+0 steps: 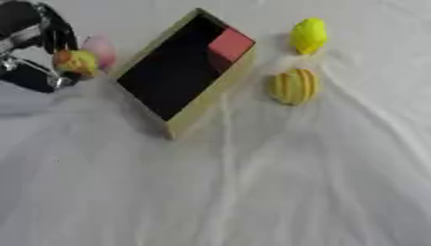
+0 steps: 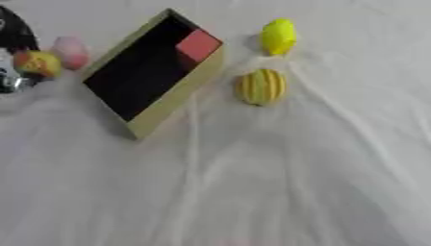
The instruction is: Pick up objects on the table and place them in the box.
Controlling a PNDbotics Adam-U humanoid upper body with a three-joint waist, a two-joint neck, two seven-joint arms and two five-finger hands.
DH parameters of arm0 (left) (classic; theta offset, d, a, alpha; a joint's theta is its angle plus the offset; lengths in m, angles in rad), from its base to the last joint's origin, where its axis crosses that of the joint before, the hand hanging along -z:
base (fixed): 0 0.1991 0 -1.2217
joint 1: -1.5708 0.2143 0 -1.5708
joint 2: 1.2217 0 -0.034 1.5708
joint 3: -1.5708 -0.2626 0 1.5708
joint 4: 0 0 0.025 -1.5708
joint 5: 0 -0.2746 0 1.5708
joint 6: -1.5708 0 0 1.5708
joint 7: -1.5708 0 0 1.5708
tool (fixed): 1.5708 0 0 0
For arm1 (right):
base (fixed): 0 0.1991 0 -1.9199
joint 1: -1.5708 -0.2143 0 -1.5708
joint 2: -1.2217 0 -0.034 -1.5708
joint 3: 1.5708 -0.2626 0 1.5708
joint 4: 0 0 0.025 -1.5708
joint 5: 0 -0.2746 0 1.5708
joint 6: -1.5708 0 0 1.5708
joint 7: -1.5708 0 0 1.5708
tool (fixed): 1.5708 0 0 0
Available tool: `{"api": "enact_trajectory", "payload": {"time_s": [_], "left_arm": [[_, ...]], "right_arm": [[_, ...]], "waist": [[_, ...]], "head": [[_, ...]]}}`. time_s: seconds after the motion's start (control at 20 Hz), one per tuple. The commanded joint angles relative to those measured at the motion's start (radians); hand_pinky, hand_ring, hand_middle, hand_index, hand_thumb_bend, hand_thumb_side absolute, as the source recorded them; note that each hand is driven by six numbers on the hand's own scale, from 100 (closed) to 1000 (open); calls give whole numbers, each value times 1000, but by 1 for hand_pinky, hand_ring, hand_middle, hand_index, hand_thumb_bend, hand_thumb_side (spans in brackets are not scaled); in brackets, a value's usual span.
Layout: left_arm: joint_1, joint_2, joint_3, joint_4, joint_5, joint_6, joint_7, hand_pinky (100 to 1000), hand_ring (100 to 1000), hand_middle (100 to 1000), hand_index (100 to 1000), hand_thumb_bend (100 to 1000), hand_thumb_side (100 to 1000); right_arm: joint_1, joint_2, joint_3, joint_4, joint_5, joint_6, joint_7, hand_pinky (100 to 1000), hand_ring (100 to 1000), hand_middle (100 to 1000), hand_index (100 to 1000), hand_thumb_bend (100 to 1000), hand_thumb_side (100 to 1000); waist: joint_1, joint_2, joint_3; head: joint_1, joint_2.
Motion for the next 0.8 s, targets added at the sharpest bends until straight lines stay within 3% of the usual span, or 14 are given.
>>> {"api": "enact_trajectory", "payload": {"time_s": [0.05,0.4,0.8], "left_arm": [[-60,23,7,-80,38,-3,-10,537,480,454,563,273,100],[-171,-63,-64,-56,73,-1,-65,536,478,456,560,224,100],[-250,-168,-174,137,58,-21,-101,543,484,462,572,202,100]], "right_arm": [[-12,-33,-6,-15,-10,0,3,889,822,666,858,100,690],[-15,-30,-2,-15,-18,1,11,890,823,666,858,100,690],[-25,-25,2,-15,-25,4,18,890,824,666,859,100,690]], "waist": [[-1,-29,0],[0,-34,-6],[-2,-34,-15]], "head": [[-4,4],[-2,5],[4,7]]}}
